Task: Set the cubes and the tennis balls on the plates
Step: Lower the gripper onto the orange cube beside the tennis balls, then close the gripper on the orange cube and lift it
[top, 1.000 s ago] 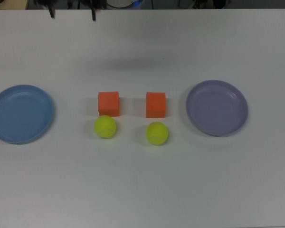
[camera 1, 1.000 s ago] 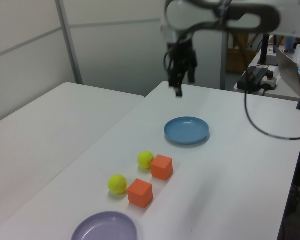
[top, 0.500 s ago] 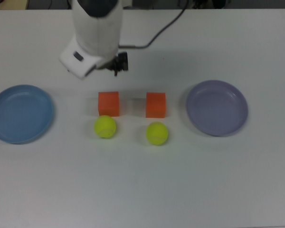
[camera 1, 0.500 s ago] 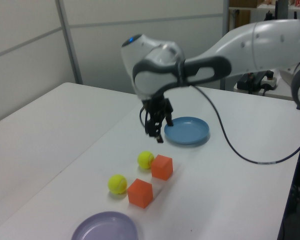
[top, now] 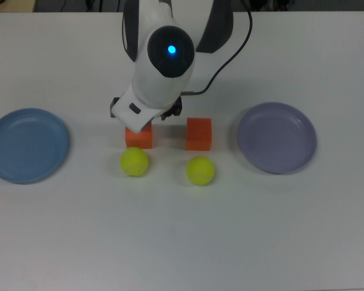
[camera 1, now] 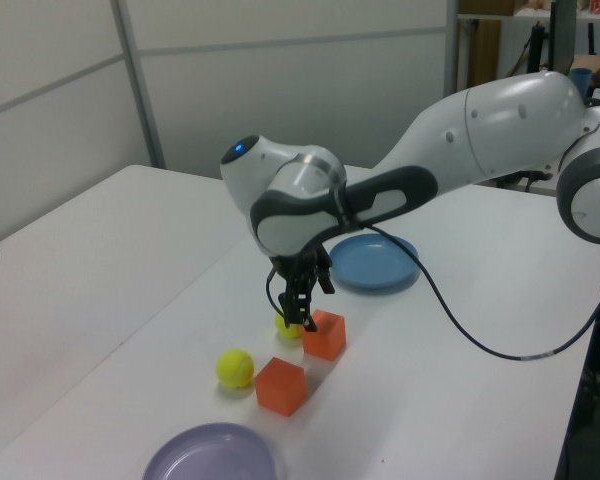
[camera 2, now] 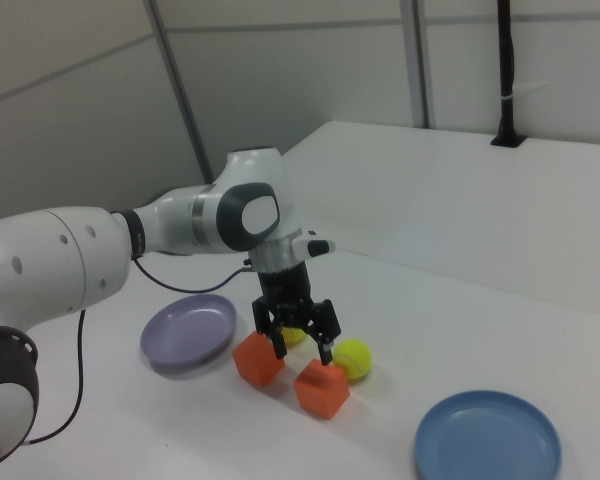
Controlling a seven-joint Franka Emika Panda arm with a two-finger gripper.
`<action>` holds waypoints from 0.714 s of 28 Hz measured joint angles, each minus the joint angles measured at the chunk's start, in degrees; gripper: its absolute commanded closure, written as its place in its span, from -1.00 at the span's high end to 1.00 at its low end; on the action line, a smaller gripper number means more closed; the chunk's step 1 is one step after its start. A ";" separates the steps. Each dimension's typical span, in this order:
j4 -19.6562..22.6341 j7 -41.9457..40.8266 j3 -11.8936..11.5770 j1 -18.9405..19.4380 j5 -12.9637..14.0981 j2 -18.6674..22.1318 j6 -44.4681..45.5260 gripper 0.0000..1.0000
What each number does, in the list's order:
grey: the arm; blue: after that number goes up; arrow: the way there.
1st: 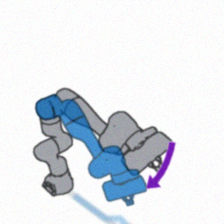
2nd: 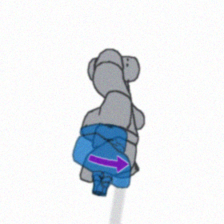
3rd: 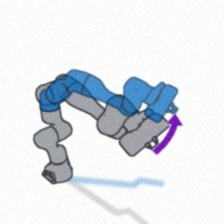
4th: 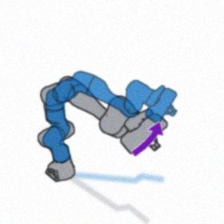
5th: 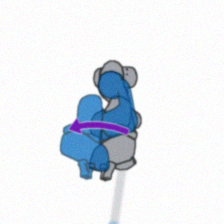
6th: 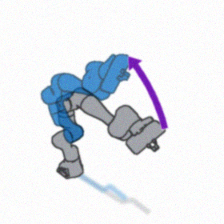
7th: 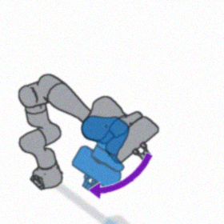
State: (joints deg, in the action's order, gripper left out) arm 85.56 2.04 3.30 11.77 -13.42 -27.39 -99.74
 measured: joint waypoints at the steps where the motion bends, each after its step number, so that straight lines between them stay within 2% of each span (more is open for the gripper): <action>1: 0.52 0.59 0.00 0.05 -0.90 -0.36 -1.10 1.00; 6: 2.34 2.07 -0.01 0.04 -4.50 -2.18 -3.73 1.00; 9: 2.56 2.34 -0.02 0.04 -5.39 -3.36 -4.50 1.00; 12: 2.56 3.18 -0.02 0.04 -5.99 -4.41 -5.22 -0.02; 14: 2.56 3.57 -0.02 0.04 -6.19 -4.68 -5.46 -0.51; 15: 2.56 3.75 -0.02 0.05 -6.21 -4.73 -5.52 -0.85; 17: 2.51 3.89 -0.02 0.14 -6.21 -4.76 -5.56 -1.00; 20: 2.13 4.21 -0.01 0.42 -6.21 -4.75 -5.59 -1.00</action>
State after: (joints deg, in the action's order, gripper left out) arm 87.69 6.25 3.28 12.19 -19.63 -32.14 -105.33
